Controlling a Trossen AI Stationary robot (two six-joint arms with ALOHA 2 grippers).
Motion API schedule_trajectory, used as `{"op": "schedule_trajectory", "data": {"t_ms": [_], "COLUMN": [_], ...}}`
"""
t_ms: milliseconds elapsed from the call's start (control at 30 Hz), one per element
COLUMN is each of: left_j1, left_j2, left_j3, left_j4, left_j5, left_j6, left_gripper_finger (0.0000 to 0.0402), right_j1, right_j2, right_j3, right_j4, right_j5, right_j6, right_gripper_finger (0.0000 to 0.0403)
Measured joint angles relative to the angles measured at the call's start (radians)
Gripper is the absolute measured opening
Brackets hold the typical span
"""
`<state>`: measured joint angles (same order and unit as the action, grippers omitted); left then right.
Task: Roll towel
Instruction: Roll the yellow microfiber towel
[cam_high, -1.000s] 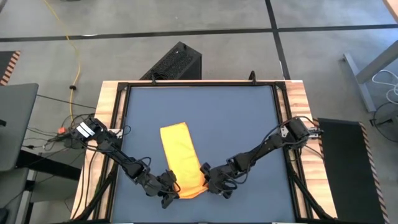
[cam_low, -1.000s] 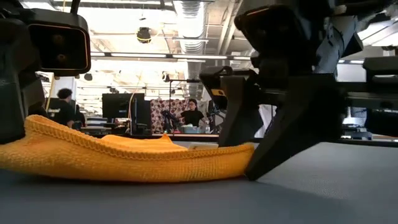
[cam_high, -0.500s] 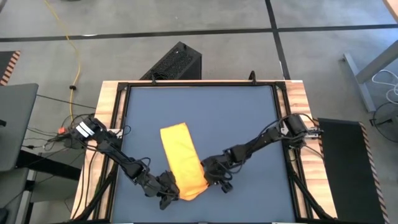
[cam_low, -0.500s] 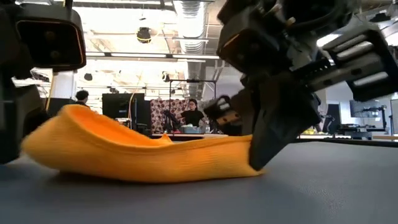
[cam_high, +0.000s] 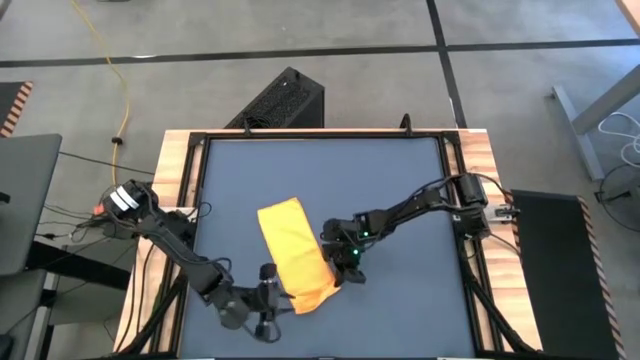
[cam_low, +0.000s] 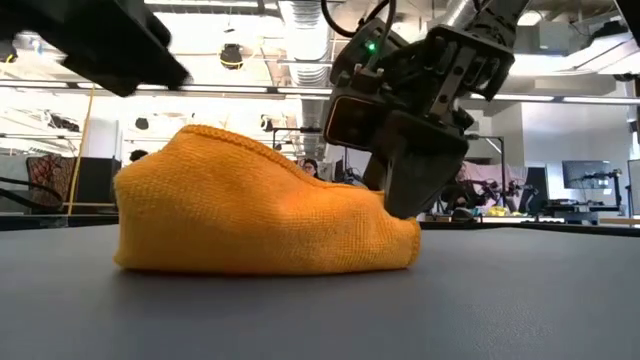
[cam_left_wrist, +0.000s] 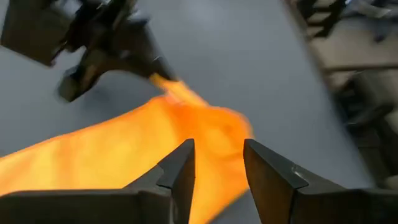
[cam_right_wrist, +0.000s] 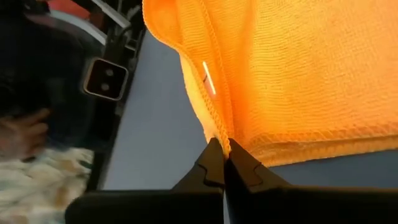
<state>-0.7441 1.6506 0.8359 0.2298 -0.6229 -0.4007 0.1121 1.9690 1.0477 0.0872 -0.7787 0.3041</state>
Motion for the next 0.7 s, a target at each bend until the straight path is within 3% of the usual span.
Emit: {"op": "schedule_trajectory", "data": {"t_ms": [233, 367, 567, 700], "left_j1": [0.057, 0.074, 0.085, 0.085], "left_j2": [0.123, 0.195, 0.268, 0.283], "left_j3": [0.133, 0.265, 0.394, 0.406], "left_j4": [-0.025, -0.121, -0.299, -0.353], "left_j5": [0.116, 0.121, 0.152, 0.134], "left_j6": [0.168, 0.262, 0.184, 0.09], "left_gripper_finger": [0.0157, 0.0166, 0.0167, 0.0167], "right_j1": [-0.004, -0.004, -0.01, -0.017], "right_j2": [0.0, 0.0, 0.0, -0.001], "right_j3": [0.0, 0.0, 0.0, 0.001], "right_j4": [-0.001, -0.017, -0.041, -0.051], "right_j5": [-0.01, -0.01, -0.011, -0.013], "right_j6": [0.038, 0.038, 0.027, 0.02], "right_gripper_finger": [0.0016, 0.0017, 0.0017, 0.0018]}}
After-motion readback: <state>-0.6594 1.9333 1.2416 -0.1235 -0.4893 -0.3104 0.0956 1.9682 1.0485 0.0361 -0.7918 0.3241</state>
